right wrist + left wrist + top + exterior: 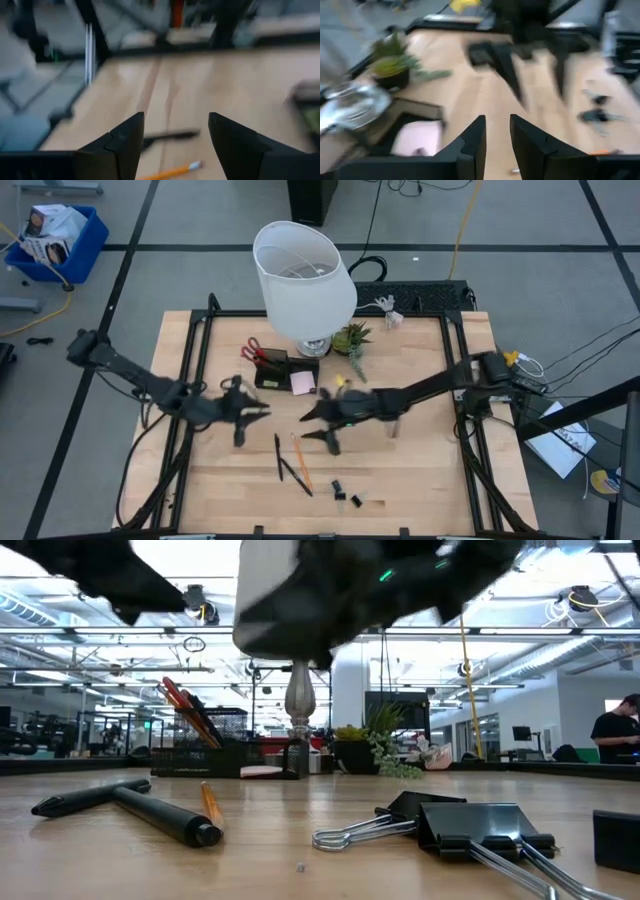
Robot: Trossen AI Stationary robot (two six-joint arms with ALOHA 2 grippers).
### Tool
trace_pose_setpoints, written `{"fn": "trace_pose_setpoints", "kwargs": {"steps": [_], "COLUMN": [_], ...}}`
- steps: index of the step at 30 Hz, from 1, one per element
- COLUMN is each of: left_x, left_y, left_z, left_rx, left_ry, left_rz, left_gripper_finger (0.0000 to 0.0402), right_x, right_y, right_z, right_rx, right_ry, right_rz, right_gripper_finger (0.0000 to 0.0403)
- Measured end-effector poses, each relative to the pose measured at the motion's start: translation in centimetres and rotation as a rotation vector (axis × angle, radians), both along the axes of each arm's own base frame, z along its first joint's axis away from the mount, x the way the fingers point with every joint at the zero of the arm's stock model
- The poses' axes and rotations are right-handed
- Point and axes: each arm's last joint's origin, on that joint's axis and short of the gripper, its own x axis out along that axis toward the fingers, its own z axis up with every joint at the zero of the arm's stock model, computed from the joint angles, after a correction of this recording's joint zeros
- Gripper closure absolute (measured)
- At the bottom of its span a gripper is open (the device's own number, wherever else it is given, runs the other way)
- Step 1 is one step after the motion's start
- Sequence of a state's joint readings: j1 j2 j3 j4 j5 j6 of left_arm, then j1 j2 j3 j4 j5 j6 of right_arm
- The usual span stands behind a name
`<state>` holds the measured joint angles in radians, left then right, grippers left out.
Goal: Pick and place office supplies into organizer
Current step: Put the orange pencil into the black desk organizer
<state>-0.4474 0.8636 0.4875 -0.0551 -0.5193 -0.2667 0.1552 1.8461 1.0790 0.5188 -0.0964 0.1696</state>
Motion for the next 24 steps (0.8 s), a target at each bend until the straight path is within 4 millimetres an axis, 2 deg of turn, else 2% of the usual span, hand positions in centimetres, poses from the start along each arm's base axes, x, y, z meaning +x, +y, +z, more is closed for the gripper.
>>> {"fn": "trace_pose_setpoints", "kwargs": {"steps": [3, 7, 11, 15, 21, 24], "left_x": [-1.5, -3.1, -4.1, -4.7, -4.8, -4.7], "left_y": [-1.3, -2.2, -2.8, -3.0, -3.1, -3.1], "left_z": [-1.5, -3.5, -4.7, -5.5, -5.5, -5.1], "left_rx": [0.013, 0.004, -0.01, -0.001, -0.025, -0.002], "left_ry": [-0.054, -0.114, -0.14, -0.13, -0.138, -0.177], "left_rz": [-0.024, -0.019, -0.101, -0.137, -0.131, -0.116], "left_gripper_finger": [0.0309, 0.0309, 0.0309, 0.0309, 0.0309, 0.0309], "right_x": [-4.0, -9.1, -12.2, -13.5, -12.8, -12.0], "right_y": [0.6, 1.3, 2.1, 1.8, 1.5, 2.0], "right_z": [1.4, 0.4, -0.5, -1.4, -2.0, -2.1], "right_rx": [0.008, -0.013, -0.039, -0.014, 0.141, 0.181], "right_ry": [-0.134, -0.147, -0.192, -0.221, -0.202, -0.212], "right_rz": [-0.056, -0.179, -0.242, -0.29, -0.339, -0.298], "right_gripper_finger": [0.0186, 0.0191, 0.0191, 0.0187, 0.0189, 0.0189]}}
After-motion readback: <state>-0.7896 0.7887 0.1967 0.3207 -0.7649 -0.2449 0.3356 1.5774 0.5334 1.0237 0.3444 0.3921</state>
